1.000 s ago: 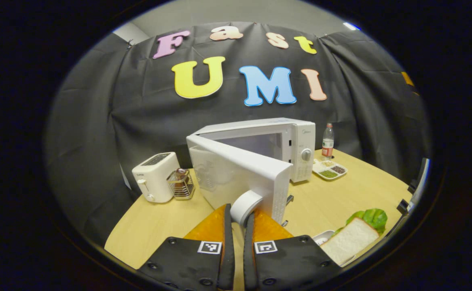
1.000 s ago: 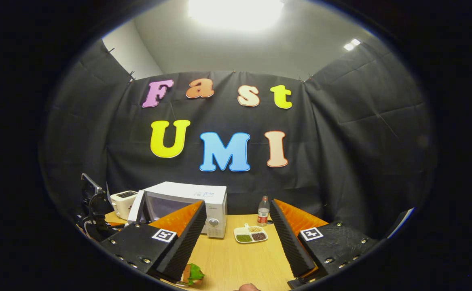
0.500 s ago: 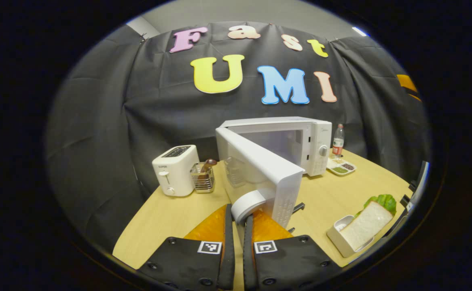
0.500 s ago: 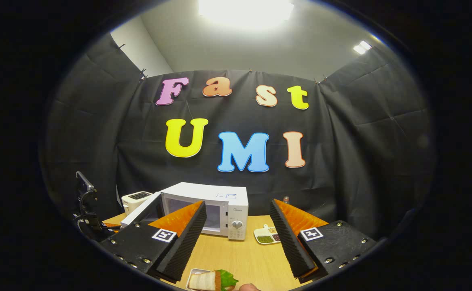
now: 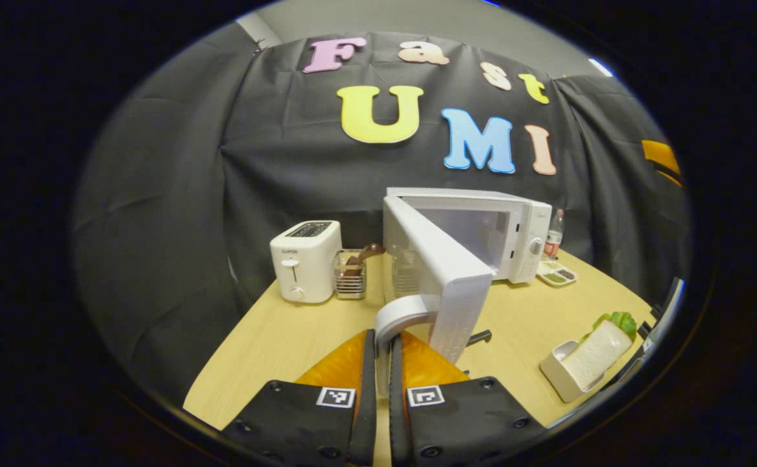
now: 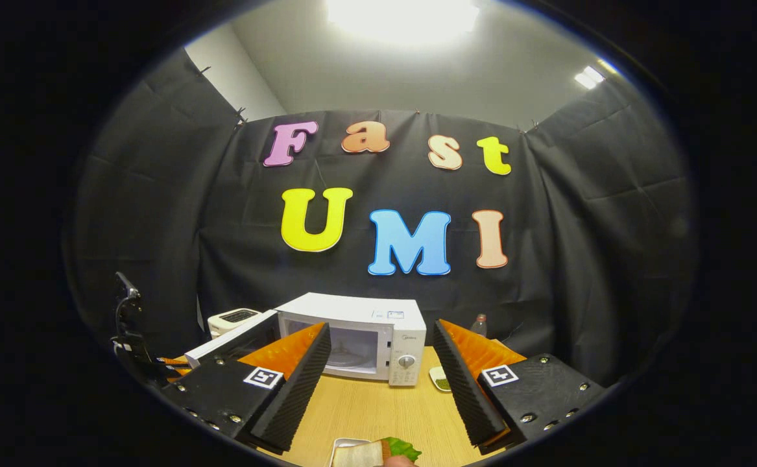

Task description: Open the microwave oven with the left hand, put the food in, and close the microwave oven.

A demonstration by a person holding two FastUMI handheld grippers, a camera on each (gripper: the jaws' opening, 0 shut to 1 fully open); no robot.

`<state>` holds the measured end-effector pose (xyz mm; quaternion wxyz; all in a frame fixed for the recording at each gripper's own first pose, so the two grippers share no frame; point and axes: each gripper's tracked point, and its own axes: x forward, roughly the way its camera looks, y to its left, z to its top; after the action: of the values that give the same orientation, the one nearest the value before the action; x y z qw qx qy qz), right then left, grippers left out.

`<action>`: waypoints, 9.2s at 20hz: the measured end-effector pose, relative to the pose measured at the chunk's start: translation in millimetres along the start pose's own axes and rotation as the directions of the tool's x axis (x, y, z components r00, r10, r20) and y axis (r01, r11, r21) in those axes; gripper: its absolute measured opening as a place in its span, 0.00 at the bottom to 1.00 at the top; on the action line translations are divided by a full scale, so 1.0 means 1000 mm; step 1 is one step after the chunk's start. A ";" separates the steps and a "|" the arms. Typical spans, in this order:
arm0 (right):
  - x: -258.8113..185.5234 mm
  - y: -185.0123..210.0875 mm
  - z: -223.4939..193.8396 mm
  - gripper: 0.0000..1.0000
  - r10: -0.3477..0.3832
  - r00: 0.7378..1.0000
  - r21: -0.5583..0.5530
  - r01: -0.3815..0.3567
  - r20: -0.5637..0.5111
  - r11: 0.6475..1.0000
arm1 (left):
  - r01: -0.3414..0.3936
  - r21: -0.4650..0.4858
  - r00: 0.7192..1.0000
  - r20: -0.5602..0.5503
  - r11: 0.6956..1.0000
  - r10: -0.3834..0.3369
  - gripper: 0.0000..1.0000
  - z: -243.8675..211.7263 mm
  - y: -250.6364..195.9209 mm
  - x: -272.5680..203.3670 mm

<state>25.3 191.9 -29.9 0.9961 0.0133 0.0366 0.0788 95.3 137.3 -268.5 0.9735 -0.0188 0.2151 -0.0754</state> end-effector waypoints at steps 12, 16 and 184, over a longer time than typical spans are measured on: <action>0.029 -0.009 -0.085 0.95 0.161 0.941 0.112 -0.133 -0.298 0.985 | -0.225 -0.080 0.956 0.176 0.971 0.236 0.98 0.066 0.035 -0.110; 0.022 -0.014 -0.141 0.96 0.231 0.855 0.193 -0.158 -0.463 0.968 | -0.263 -0.071 0.931 0.243 0.962 0.272 0.97 0.094 0.027 -0.140; -0.012 -0.189 -0.037 0.98 -0.359 0.921 0.068 0.372 -0.153 0.926 | 0.301 0.163 0.939 0.118 0.940 -0.322 0.12 0.107 -0.258 0.186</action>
<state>40.1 4.2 -72.5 0.9866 0.0484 0.1106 -0.1099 271.4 -146.0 -231.0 0.9610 0.0117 0.1329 -0.2423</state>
